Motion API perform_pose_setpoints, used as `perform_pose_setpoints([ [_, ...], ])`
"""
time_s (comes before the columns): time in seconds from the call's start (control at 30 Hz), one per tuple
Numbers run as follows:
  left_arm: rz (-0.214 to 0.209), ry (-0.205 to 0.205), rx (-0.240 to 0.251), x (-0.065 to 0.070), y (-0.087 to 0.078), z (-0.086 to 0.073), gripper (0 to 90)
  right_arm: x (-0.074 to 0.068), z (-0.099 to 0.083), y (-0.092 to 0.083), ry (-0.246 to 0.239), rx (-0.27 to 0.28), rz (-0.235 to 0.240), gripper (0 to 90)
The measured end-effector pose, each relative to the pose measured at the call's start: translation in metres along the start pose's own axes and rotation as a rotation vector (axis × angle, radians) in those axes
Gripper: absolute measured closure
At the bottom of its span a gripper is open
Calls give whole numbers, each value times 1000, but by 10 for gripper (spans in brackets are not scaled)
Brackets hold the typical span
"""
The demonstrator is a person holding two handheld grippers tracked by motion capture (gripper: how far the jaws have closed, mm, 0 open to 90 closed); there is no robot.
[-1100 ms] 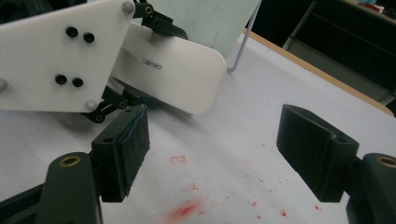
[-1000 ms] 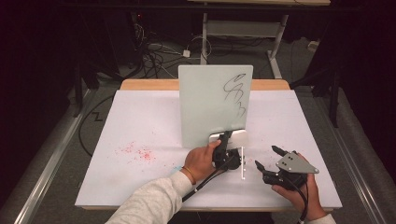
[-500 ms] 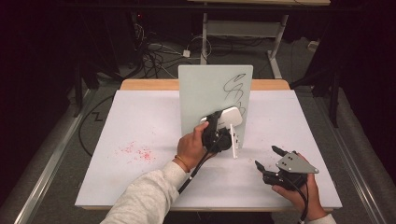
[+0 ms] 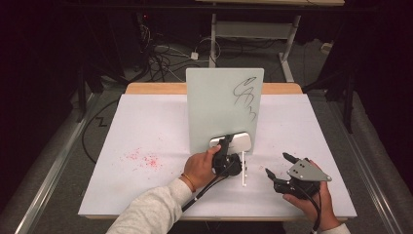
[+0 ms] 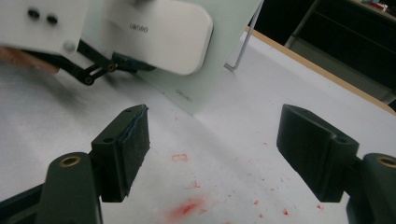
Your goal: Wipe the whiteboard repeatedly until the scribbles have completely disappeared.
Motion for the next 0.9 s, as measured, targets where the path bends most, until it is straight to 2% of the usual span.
perform_pose_setpoints([
  [0.1, -13, 41, 3, 9, 0, -4, 289, 0, 0, 0, -1, -3, -1, 262],
  [0.17, -20, 86, -10, 12, -2, -9, 289, 0, 0, -1, 0, 0, 0, 262],
  [0.23, -24, 113, -20, 15, -3, -14, 289, 1, 0, -1, 1, 0, 0, 262],
  [0.33, -29, 124, -27, 18, -6, -22, 289, 0, -1, 0, -1, -2, -1, 262],
  [0.47, -32, 110, -29, 18, -7, -30, 289, 0, 0, 0, 0, -2, -3, 262],
  [0.6, -22, 110, -31, 19, -5, -21, 290, -1, 0, 1, -4, -4, -2, 262],
  [0.9, -23, 135, -16, 18, 6, 16, 290, 0, -1, 1, 0, -6, -3, 262],
])
Point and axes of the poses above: each handheld gripper's, and its own axes: y roughly forward along the jaws, z roughly out of its top, x roughly to its right, the point moved 4 cm from there along y, roughly forward along the jaws, and after that the axes turned 13 degrees about y, right-handed, at the moved point
